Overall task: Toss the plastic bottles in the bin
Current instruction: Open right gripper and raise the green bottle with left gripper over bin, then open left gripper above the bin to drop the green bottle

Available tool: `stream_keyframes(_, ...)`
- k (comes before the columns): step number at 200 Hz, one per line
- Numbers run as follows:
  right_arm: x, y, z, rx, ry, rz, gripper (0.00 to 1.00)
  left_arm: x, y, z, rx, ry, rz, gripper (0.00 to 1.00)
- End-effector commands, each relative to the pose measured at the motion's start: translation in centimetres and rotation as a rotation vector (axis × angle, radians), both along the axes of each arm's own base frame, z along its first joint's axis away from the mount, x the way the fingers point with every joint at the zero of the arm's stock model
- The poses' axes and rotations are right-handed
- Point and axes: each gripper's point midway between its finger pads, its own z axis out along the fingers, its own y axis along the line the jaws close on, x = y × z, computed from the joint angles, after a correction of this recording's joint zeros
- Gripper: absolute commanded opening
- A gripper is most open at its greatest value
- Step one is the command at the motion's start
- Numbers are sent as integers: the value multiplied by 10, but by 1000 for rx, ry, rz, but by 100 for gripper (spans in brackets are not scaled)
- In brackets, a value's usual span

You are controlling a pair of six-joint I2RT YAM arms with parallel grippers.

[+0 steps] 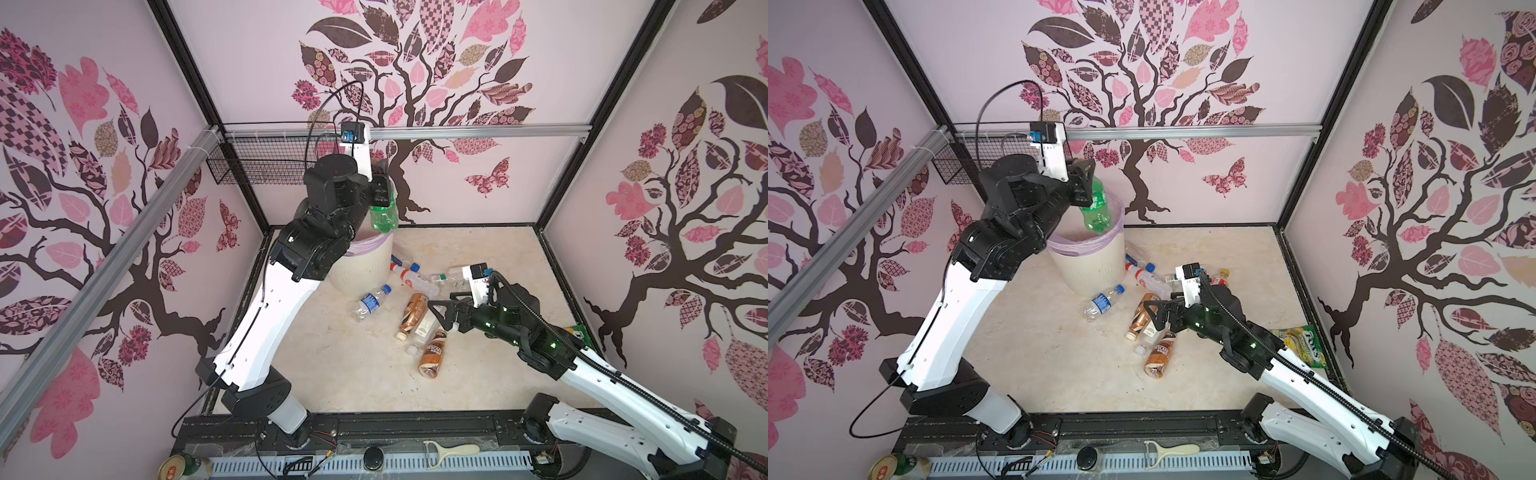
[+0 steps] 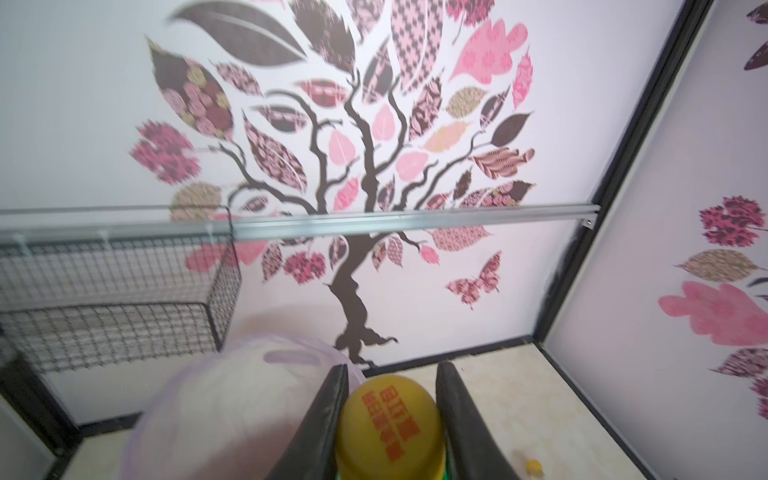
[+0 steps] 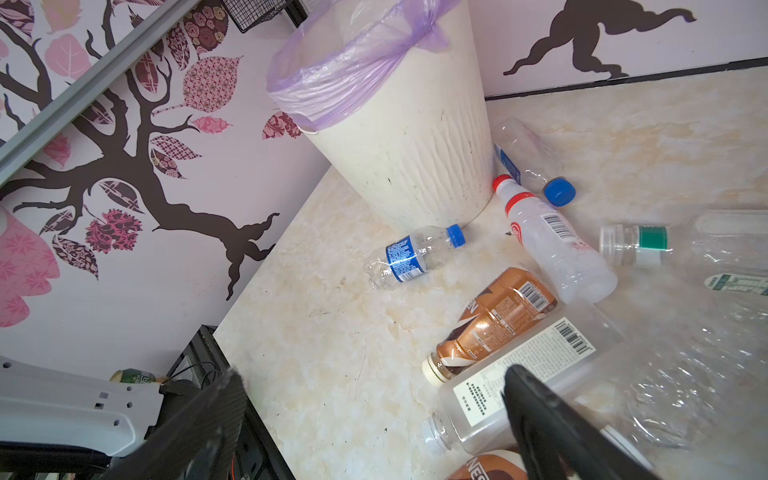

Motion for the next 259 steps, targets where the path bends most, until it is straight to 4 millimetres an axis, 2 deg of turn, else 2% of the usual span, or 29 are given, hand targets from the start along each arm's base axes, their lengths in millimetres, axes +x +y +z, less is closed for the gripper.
stream_keyframes(1,-1,0,18,29,-20,-2,100,-36,48,83,1,-279,139,24)
stream_keyframes(21,-1,-3,14,19,-15,-11,100,-60,66,115,-8,-406,171,23)
stream_keyframes(36,0,-3,10,9,-11,-13,100,-71,78,130,-20,-467,194,23)
stream_keyframes(52,1,-2,6,5,-8,-12,99,-70,87,133,-26,-483,210,23)
stream_keyframes(65,2,-1,4,3,-3,-11,99,-55,87,124,-16,-462,215,23)
stream_keyframes(77,2,2,2,2,4,-4,100,-32,87,109,-8,-421,220,22)
stream_keyframes(96,2,3,-1,3,11,-2,100,15,81,67,24,-320,241,21)
stream_keyframes(110,3,2,-4,1,15,-7,100,55,79,24,39,-213,257,22)
stream_keyframes(122,2,1,-5,1,17,-10,99,79,75,-16,50,-97,258,26)
stream_keyframes(136,1,-2,-6,1,17,-15,100,95,68,-55,66,-8,245,46)
stream_keyframes(141,0,-3,-6,3,17,-18,100,97,67,-65,63,13,243,62)
stream_keyframes(147,-1,-4,-6,2,15,-19,99,99,67,-76,63,44,252,72)
stream_keyframes(154,-1,-4,-7,0,17,-21,100,97,70,-79,44,61,263,82)
stream_keyframes(164,-2,-5,-9,-7,19,-20,100,91,71,-73,22,53,253,94)
stream_keyframes(166,-2,-5,-10,-9,21,-21,100,92,70,-81,32,69,250,95)
stream_keyframes(169,-2,-5,-10,-10,21,-21,100,91,69,-81,31,69,242,98)
stream_keyframes(194,-3,-5,-12,-11,24,-16,100,70,66,-56,5,22,199,98)
stream_keyframes(203,-2,-5,-14,-11,25,-19,99,65,63,-54,9,24,182,98)
stream_keyframes(205,-2,-5,-14,-11,25,-21,99,60,63,-43,-3,3,178,98)
stream_keyframes(208,-2,-5,-14,-12,25,-21,100,56,62,-38,-7,-6,170,98)
stream_keyframes(221,0,-7,-18,-15,32,-35,100,43,52,-29,4,-19,139,98)
stream_keyframes(241,4,-12,-25,-34,53,-78,100,23,27,-28,33,-13,81,98)
stream_keyframes(259,9,-22,-37,-79,79,-137,99,8,5,-45,36,43,15,98)
